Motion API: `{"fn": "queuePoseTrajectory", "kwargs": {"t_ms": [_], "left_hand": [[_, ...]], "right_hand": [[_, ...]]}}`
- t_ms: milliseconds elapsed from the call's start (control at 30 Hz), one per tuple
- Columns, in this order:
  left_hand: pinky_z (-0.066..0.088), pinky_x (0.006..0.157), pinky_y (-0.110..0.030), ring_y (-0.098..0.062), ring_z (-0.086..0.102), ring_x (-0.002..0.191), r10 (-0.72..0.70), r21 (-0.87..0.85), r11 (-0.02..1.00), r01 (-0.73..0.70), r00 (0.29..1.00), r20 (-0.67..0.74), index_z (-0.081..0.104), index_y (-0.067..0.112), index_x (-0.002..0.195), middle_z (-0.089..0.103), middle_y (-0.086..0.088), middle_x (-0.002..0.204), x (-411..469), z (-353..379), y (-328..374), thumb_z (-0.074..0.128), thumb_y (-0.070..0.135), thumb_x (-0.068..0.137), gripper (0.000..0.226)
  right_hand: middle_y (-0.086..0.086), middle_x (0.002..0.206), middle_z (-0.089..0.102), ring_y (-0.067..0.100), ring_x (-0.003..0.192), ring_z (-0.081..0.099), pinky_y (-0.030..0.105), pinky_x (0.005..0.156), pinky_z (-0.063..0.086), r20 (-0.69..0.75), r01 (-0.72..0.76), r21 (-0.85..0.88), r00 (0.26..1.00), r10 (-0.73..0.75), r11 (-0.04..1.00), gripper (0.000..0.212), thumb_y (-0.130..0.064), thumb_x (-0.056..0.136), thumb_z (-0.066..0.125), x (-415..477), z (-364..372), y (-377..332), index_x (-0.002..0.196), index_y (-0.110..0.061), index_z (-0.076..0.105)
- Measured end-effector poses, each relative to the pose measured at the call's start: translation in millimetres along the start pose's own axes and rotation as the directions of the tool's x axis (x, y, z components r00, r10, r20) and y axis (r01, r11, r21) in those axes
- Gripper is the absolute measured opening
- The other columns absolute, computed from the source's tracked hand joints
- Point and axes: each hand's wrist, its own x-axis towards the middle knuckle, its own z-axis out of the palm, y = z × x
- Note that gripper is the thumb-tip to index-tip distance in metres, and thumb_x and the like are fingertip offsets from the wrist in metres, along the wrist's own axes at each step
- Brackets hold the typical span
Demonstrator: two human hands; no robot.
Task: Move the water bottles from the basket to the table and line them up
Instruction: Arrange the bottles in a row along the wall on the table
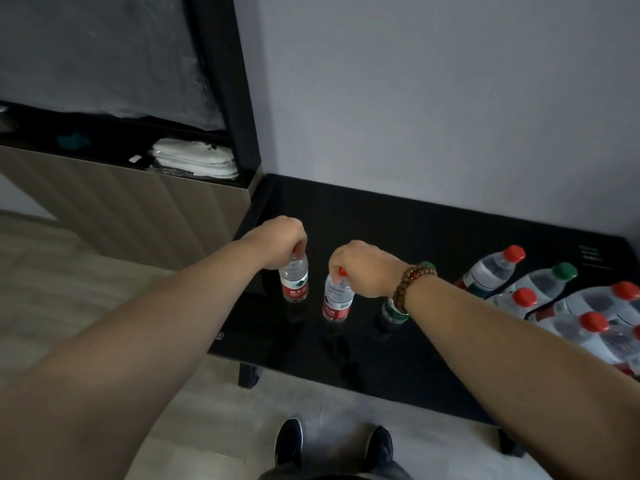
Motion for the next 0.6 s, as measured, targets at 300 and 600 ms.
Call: {"fn": "queuePoseTrajectory", "kwargs": {"t_ms": [300, 600], "left_hand": [[0.051, 0.098, -0.034, -0.012, 0.054, 0.117, -0.303, -0.479, 0.866, 0.147, 0.915, -0.268, 0.053, 0.030, 0.134, 0.052, 0.006, 0.128, -4.4, 49.4, 3.1, 0.085, 0.013, 0.075, 0.069], [0.056, 0.093, -0.034, -0.007, 0.067, 0.103, -0.696, -0.852, 0.473, 0.224, 0.689, -0.205, 0.053, 0.024, 0.124, 0.069, 0.011, 0.113, 12.9, 227.1, 5.0, 0.099, 0.038, 0.053, 0.086]], "right_hand": [[-0.005, 0.137, 0.042, 0.012, 0.122, 0.050, 0.020, 0.082, 0.049, -0.192, -0.159, 0.649, 0.912, 0.362, 0.744, 0.077, -0.006, 0.079, 0.079, -11.8, 46.8, 4.7, 0.141, -0.036, 0.044], [0.002, 0.148, 0.037, 0.020, 0.129, 0.052, 0.038, 0.107, 0.049, -0.212, -0.155, 0.859, 0.760, 0.614, 0.489, 0.108, -0.035, 0.068, 0.094, 11.6, 205.4, 16.8, 0.152, -0.030, 0.026]]}}
